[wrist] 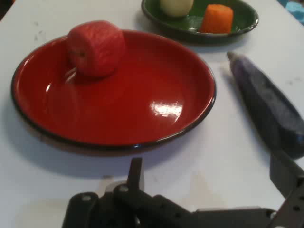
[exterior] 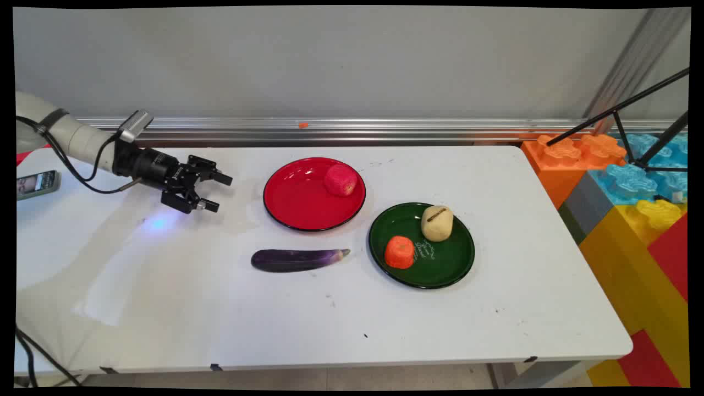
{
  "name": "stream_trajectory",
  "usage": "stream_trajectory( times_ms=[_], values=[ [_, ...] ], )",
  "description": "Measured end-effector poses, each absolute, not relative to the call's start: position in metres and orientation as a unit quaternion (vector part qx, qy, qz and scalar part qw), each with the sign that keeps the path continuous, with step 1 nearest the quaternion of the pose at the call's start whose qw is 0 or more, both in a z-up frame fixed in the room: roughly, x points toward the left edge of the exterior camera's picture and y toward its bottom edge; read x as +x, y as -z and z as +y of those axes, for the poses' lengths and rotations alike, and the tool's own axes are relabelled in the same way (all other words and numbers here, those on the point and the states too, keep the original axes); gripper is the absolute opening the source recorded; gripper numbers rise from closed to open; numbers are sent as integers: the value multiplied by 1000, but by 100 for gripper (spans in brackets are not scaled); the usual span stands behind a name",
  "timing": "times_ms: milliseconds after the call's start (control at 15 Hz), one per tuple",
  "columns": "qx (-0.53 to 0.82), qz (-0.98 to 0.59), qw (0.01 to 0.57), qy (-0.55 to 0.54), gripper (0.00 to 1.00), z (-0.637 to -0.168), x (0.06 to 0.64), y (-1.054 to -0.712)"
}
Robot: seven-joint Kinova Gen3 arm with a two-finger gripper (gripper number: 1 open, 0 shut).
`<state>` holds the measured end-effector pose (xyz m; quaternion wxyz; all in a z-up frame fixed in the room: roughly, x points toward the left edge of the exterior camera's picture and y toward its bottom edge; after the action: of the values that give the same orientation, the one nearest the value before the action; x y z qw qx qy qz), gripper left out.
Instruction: Pick up the mandarin from the green plate
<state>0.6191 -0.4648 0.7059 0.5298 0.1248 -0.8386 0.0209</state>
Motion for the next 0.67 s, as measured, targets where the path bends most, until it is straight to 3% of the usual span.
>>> stream_trajectory(
  times_ms=[667],
  values=[
    [70,-826,560,-2,100,-466,571,-712]
  ],
)
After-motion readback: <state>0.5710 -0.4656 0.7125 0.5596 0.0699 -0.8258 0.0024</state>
